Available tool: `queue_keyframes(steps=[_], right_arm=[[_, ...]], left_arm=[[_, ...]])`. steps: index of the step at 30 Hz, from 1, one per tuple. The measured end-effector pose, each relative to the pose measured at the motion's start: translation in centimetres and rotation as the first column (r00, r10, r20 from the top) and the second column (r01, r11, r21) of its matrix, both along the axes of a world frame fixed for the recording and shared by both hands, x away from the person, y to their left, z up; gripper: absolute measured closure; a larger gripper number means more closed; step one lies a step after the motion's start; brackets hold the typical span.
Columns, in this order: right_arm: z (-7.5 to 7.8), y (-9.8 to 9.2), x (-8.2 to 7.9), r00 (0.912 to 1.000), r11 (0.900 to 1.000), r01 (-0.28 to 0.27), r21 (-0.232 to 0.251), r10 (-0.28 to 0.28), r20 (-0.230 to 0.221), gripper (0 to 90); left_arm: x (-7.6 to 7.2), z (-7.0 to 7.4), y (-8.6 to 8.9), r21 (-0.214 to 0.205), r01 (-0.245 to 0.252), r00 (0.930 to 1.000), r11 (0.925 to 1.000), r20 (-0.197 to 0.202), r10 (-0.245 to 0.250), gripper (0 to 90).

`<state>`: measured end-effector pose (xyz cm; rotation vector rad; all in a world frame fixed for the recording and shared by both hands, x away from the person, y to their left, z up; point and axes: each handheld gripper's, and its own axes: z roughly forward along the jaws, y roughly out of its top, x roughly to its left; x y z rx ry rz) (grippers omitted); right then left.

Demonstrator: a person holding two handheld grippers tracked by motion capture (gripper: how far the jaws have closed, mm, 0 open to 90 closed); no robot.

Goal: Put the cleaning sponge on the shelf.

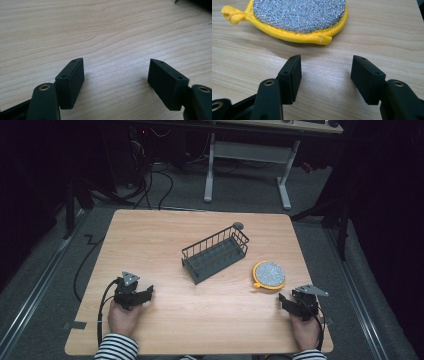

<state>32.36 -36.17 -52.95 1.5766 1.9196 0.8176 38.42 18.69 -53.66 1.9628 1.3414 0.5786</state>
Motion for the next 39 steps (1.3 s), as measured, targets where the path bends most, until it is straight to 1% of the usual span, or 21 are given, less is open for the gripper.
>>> queue_keyframes(steps=[7, 15, 16, 20, 21, 22, 23, 24, 26, 27, 28, 29, 31, 32, 33, 35, 36, 39], right_arm=[[0.0, 0.0, 0.0, 1.0, 1.0, -0.01, -0.002, 0.01, 0.002, 39.4], [0.0, 0.0, 0.0, 1.0, 1.0, -0.008, -0.001, 0.008, -0.003, 38.8], [0.0, 0.0, 0.0, 1.0, 1.0, -0.009, -0.001, 0.009, -0.003, 38.6], [0.0, 0.0, 0.0, 0.9999, 1.0, -0.01, -0.001, 0.01, -0.004, 38.6], [0.0, 0.0, 0.0, 0.9999, 1.0, -0.01, -0.001, 0.01, -0.004, 38.5], [0.0, 0.0, 0.0, 0.9999, 1.0, -0.01, -0.001, 0.01, -0.003, 38.4], [0.0, 0.0, 0.0, 0.9999, 1.0, -0.01, -0.001, 0.01, -0.003, 38.4], [0.0, 0.0, 0.0, 0.9999, 0.9999, -0.01, -0.001, 0.01, -0.004, 38.4], [0.0, 0.0, 0.0, 0.9999, 0.9999, -0.01, 0.0, 0.01, -0.004, 38.2], [0.0, 0.0, 0.0, 0.9999, 0.9999, -0.01, 0.0, 0.01, -0.004, 38.2], [0.0, 0.0, 0.0, 0.9999, 0.9999, -0.011, -0.001, 0.011, -0.005, 38.1], [0.0, 0.0, 0.0, 0.9999, 0.9999, -0.011, -0.001, 0.011, -0.005, 38.1], [0.0, 0.0, 0.0, 0.9999, 0.9999, -0.012, 0.001, 0.012, -0.002, 37.9], [0.0, 0.0, 0.0, 0.9999, 0.9999, -0.012, 0.001, 0.012, -0.004, 37.9], [0.0, 0.0, 0.0, 0.9999, 0.9999, -0.012, 0.002, 0.012, -0.002, 37.8], [0.0, 0.0, 0.0, 0.9999, 0.9999, -0.012, 0.003, 0.012, -0.003, 37.8], [0.0, 0.0, 0.0, 0.9999, 0.9999, -0.012, 0.003, 0.012, -0.003, 37.8], [0.0, 0.0, 0.0, 0.9999, 0.9999, -0.013, 0.003, 0.013, -0.003, 37.8]], left_arm=[[0.0, 0.0, 0.0, -0.002, 0.004, 1.0, 1.0, -0.002, -0.004, 29.1], [0.1, 0.0, 0.0, -0.005, 0.005, 1.0, 1.0, -0.001, -0.005, 28.7], [0.2, 0.0, 0.1, -0.012, -0.001, 1.0, 0.9999, -0.001, 0.001, 29.8], [0.3, 0.0, 0.1, -0.017, -0.021, 0.9998, 0.9996, 0.001, 0.021, 31.6], [0.3, 0.1, 0.2, -0.02, -0.028, 0.9996, 0.9994, -0.002, 0.027, 33.4], [0.6, 0.3, 0.1, -0.016, -0.034, 0.9993, 0.9993, -0.016, 0.034, 33.6], [0.6, 0.3, 0.1, -0.016, -0.034, 0.9993, 0.9993, -0.016, 0.034, 33.6], [0.7, 0.4, 0.1, -0.02, -0.035, 0.9992, 0.9992, -0.021, 0.035, 33.6], [0.8, 0.9, -0.1, -0.028, -0.022, 0.9995, 0.9994, -0.021, 0.022, 34.3], [0.8, 0.9, -0.1, -0.028, -0.022, 0.9995, 0.9994, -0.021, 0.022, 34.4], [0.8, 1.3, -0.4, -0.03, -0.009, 0.9998, 0.9995, -0.02, 0.008, 34.7], [0.8, 1.3, -0.4, -0.03, -0.009, 0.9998, 0.9995, -0.02, 0.008, 35.5], [0.9, 1.7, -0.6, -0.051, 0.004, 0.9993, 0.9987, -0.038, -0.006, 36.6], [1.0, 1.8, -0.7, -0.05, 0.008, 0.9987, 0.9987, -0.05, -0.01, 37.3], [1.1, 2.0, -0.8, -0.046, 0.009, 0.9985, 0.9989, -0.054, -0.011, 37.6], [1.3, 2.8, -1.1, -0.067, 0.016, 0.9981, 0.9977, -0.059, -0.02, 38.7], [1.3, 2.8, -1.1, -0.067, 0.016, 0.9981, 0.9977, -0.059, -0.02, 38.7], [1.4, 3.7, -1.6, -0.057, 0.035, 0.998, 0.9978, -0.051, -0.038, 38.7]])
